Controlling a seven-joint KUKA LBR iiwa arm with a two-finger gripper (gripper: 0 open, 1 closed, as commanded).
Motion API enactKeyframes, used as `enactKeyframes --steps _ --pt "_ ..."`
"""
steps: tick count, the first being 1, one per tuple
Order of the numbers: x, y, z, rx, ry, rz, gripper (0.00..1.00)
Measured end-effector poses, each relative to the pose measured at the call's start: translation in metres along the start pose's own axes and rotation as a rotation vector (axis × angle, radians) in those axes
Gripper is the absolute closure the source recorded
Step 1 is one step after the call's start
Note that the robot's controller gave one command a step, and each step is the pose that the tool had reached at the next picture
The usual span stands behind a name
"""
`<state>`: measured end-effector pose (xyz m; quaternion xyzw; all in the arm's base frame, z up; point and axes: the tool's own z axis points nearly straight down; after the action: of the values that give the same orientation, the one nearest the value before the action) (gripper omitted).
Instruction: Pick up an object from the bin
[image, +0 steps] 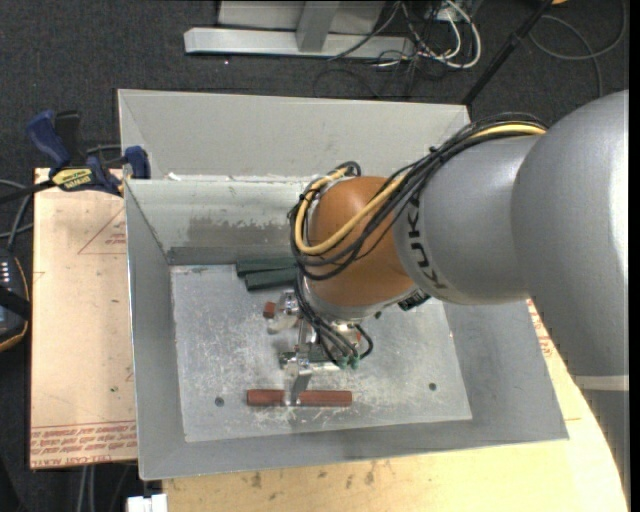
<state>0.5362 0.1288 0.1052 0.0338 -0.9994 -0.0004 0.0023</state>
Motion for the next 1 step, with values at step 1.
enactKeyframes --steps 1 --pt "-0.0108 -0.0587 -0.0015 0.000 -0.007 -0.119 0.00"
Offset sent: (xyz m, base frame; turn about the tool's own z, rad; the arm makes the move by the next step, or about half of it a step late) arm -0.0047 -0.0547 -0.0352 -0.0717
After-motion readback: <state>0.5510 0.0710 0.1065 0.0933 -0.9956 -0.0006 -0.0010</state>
